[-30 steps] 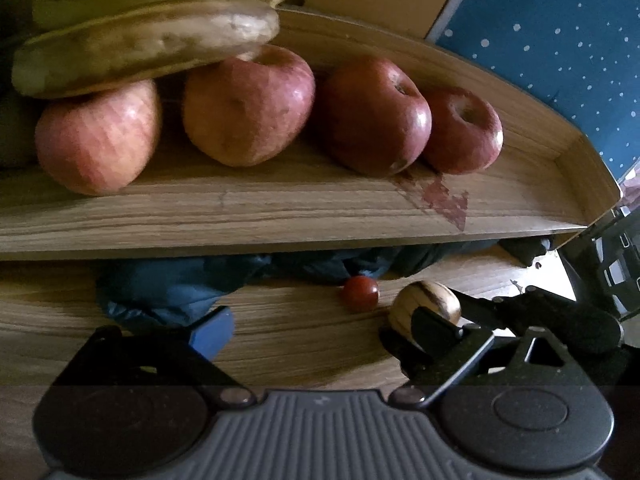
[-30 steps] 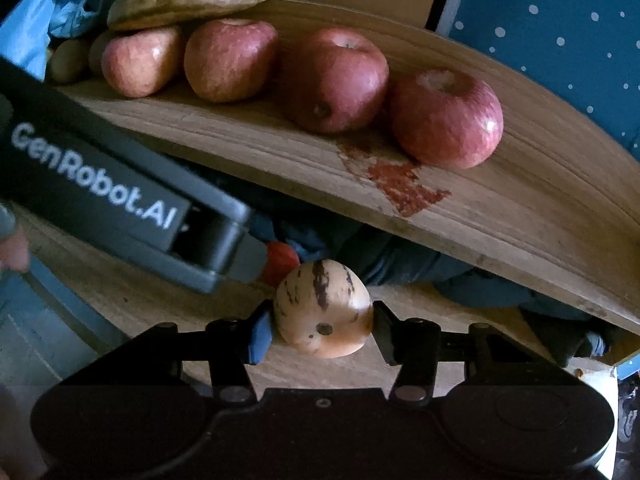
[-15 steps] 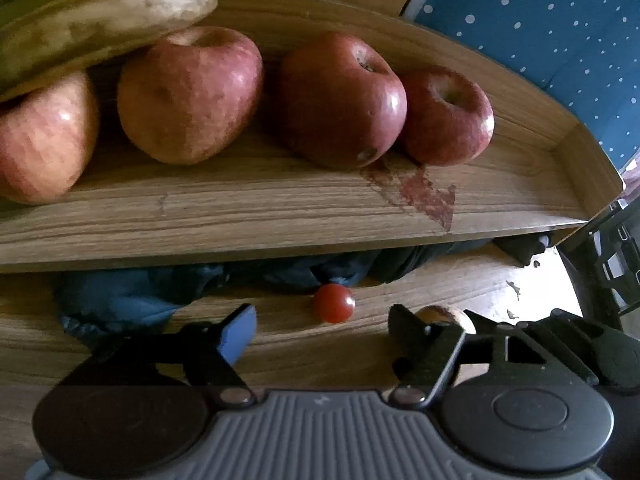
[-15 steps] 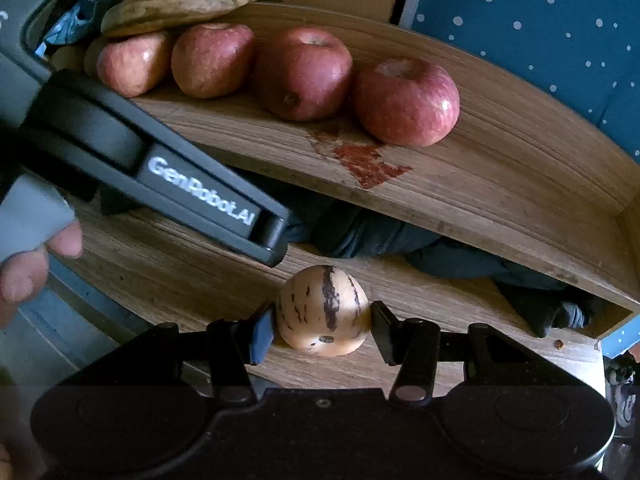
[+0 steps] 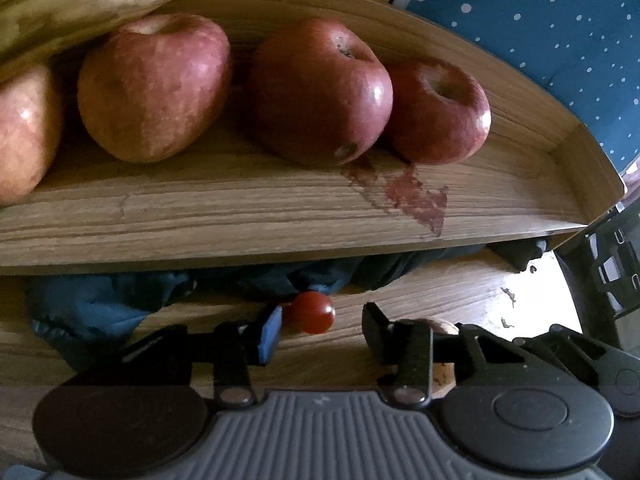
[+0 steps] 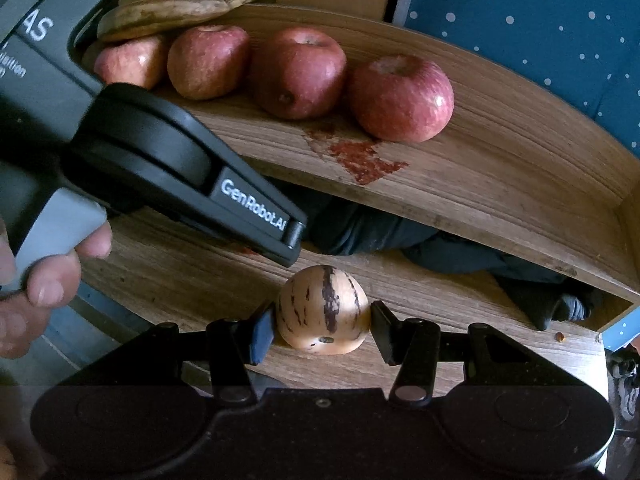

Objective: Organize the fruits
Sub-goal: 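Close the left tool on the red cherry tomato while the right tool holds the pale apple, then carry the pale apple and cherry tomato over the tray, lowering both tools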

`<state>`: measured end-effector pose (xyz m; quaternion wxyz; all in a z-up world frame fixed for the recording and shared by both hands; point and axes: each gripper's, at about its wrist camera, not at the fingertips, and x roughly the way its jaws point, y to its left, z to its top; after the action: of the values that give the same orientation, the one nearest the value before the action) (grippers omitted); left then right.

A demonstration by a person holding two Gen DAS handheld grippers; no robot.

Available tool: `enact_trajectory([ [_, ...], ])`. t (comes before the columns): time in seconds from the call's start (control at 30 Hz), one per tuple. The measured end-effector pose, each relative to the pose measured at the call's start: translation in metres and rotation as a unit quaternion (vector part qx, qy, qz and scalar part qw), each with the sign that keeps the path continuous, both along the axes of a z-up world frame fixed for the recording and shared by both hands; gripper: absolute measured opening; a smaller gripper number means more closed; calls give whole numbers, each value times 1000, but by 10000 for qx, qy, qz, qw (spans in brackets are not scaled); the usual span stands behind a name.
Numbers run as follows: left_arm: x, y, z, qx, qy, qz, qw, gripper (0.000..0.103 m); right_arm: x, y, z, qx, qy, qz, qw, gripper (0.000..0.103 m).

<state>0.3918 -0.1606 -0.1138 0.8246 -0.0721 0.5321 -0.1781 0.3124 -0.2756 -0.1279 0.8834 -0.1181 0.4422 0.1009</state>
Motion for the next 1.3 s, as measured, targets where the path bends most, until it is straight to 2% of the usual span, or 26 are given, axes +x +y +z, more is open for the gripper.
enact_trajectory([
  [0.13, 2, -3, -1, 25, -22, 20, 10000, 42, 0, 0, 0, 1, 2, -1, 10000, 53],
  [0.3, 2, -1, -1, 53, -58, 65, 9999, 32, 1, 0, 1, 7, -18, -3, 10000, 53],
  [0.4, 2, 2, -2, -44, -41, 53, 10000, 32, 0, 0, 1, 11, -17, -7, 10000, 53],
  [0.5, 2, 4, -3, -113, -8, 44, 9999, 26, 1, 0, 1, 9, -16, -4, 10000, 53],
  [1.03, -5, 21, -1, -157, 49, 15, 9999, 25, 9, 5, -1, -87, 172, 252, 9995, 53],
  [1.3, -10, 30, 2, -126, 60, 7, 9999, 25, 7, 8, -3, -165, 69, 473, 9987, 53],
])
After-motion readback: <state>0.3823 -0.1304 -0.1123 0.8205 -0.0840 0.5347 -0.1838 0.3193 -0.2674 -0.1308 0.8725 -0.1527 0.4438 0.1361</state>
